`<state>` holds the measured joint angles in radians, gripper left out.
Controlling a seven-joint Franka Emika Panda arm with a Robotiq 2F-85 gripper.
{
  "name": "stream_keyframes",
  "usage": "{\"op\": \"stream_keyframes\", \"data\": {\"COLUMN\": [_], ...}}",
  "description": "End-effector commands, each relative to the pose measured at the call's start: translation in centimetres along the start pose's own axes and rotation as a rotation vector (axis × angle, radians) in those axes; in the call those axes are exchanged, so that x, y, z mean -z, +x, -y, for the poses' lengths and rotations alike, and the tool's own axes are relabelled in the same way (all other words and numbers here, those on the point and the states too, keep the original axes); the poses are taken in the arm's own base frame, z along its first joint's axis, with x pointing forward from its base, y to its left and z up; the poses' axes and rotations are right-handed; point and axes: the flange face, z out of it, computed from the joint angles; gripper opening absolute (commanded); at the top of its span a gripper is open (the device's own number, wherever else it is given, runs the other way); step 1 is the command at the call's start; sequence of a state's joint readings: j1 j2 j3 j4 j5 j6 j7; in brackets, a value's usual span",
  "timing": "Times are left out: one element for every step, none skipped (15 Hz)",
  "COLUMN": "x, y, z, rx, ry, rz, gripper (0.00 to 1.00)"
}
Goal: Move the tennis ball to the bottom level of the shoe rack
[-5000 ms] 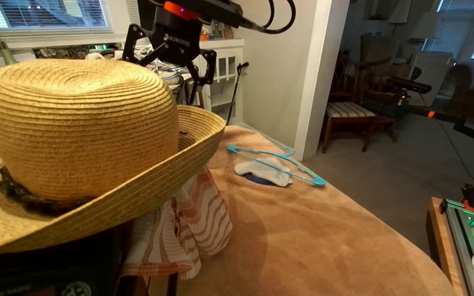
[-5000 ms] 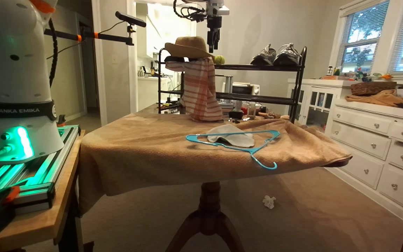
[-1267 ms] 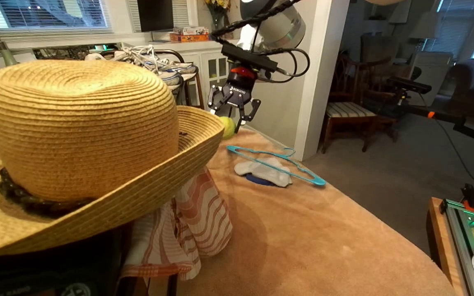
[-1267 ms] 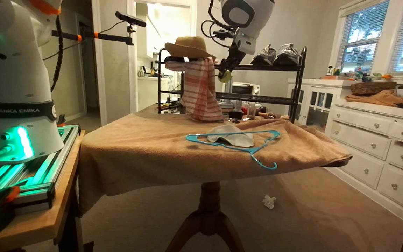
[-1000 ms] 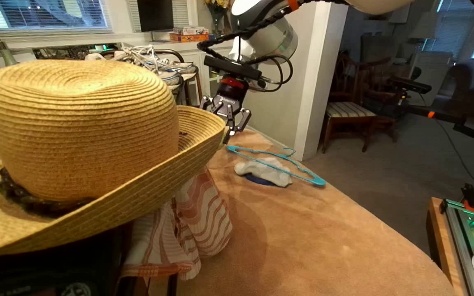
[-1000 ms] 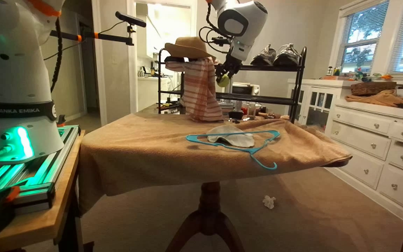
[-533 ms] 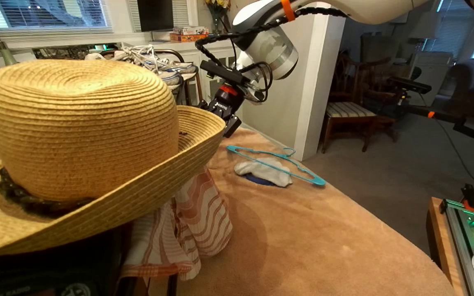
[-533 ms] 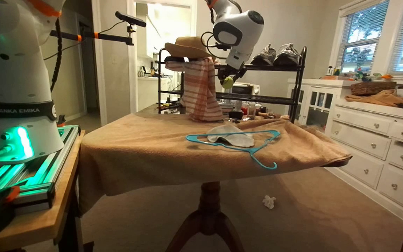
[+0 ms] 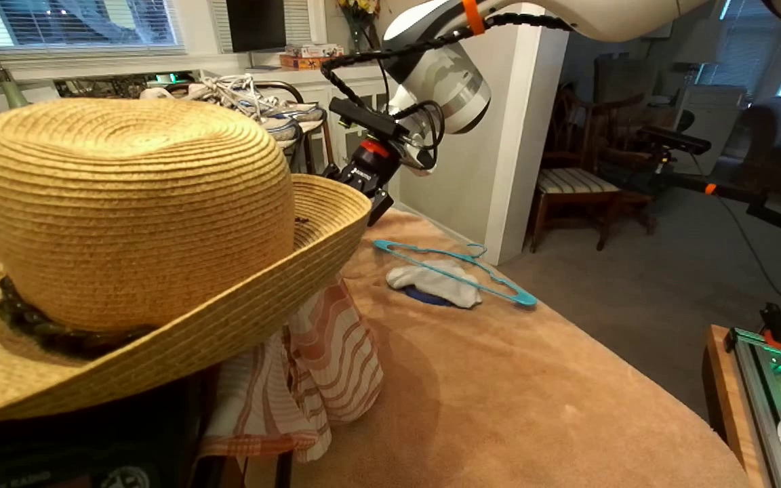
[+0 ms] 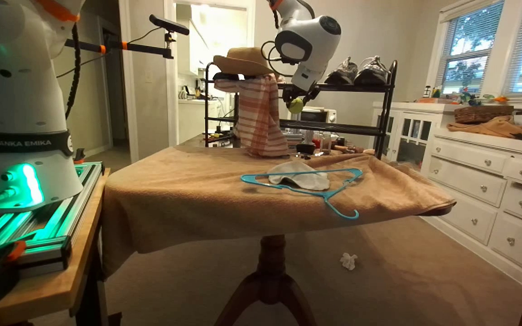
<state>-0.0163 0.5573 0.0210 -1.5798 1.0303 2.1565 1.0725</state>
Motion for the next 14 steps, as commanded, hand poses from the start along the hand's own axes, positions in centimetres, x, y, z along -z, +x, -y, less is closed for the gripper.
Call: {"op": "stream_keyframes", "data": {"x": [-1.6,-2.1,-2.4,-2.8,-3.0,-3.3,-3.5,-3.8,-3.9,-4.2,-4.7,-5.1,-5.7,-6.2], "y": [1.6,2.1,2.5,2.9,3.3,3.6,4.0,4.4,4.7,5.1,5.6,6.0,6.2,6.3], "z": [0.8,1.1,1.3,1.6,1.9,2.1,2.4,2.7,2.9,3.1,3.1,3.1,3.1,3.1], "rx": [-0.058,-0.086,-0.108,-0.137,-0.159,-0.184,-0.200,-0.225,-0.241,-0.252,-0.258,-0.267,-0.269,-0.274], "ry": [0.024,0.040,0.052,0.067,0.086,0.100,0.121,0.138,0.150,0.161,0.172,0.173,0.179,0.182], "rz": [0.050,0.073,0.099,0.136,0.168,0.201,0.227,0.247,0.265,0.273,0.263,0.269,0.272,0.283], "gripper": [0.42,0.42,0.42,0.42,0.42,0.42,0.42,0.42,0.42,0.42,0.42,0.42,0.42,0.42]}}
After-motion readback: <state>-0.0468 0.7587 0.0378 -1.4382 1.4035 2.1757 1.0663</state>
